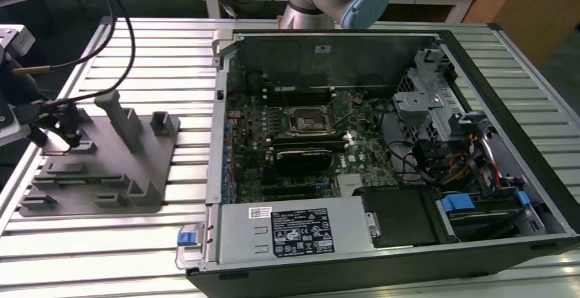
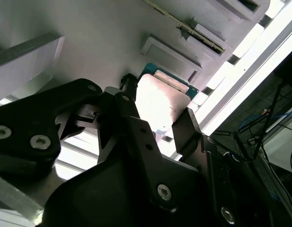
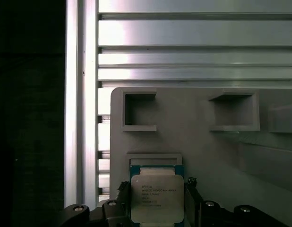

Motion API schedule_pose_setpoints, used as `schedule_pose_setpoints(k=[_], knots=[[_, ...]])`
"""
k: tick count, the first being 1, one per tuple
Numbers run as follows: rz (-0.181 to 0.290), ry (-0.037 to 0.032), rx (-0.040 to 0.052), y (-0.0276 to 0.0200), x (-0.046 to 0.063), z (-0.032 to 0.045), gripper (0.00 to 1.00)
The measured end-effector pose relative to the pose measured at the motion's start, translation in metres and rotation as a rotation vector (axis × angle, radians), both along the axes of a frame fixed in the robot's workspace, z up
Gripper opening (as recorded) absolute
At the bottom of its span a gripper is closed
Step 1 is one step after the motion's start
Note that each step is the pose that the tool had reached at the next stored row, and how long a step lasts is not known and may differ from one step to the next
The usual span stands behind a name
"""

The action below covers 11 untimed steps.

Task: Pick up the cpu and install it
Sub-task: 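Pick up the cpu and move it towards the insertion slot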

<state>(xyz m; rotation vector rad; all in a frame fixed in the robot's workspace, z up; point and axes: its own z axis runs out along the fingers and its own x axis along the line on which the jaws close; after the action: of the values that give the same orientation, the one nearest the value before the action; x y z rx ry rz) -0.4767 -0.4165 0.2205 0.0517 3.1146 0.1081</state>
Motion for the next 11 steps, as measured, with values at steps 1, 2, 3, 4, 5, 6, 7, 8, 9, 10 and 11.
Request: schedule_pose_setpoints(k=[1, 2, 3, 4, 5, 6, 7, 8, 9, 10, 11], knots=[[0.0, 0.0, 0.0004, 0.0, 0.0, 0.0009, 0.54], [0.0, -0.0001, 0.0009, 0.0, 0.0, 0.0018, 0.54], [0.0, -0.0001, 0.0012, 0.0, 0.0, 0.0026, 0.54], [0.0, 0.0, 0.0015, 0.0, -0.0001, 0.0034, 0.54], [0.0, 0.0, 0.0018, 0.0, 0.0, 0.0044, 0.54], [0.0, -0.0002, 0.0021, 0.0, 0.0, 0.0052, 0.54], [0.0, -0.0002, 0.0025, 0.0, -0.0001, 0.0063, 0.54], [0.0, -0.0002, 0.0028, 0.0, -0.0001, 0.0072, 0.54], [0.0, -0.0003, 0.0032, 0.0, 0.0, 0.0082, 0.54], [0.0, -0.0003, 0.0036, 0.0, 0.0, 0.0091, 0.54], [0.0, -0.0004, 0.004, 0.0, -0.0001, 0.0101, 0.54]])
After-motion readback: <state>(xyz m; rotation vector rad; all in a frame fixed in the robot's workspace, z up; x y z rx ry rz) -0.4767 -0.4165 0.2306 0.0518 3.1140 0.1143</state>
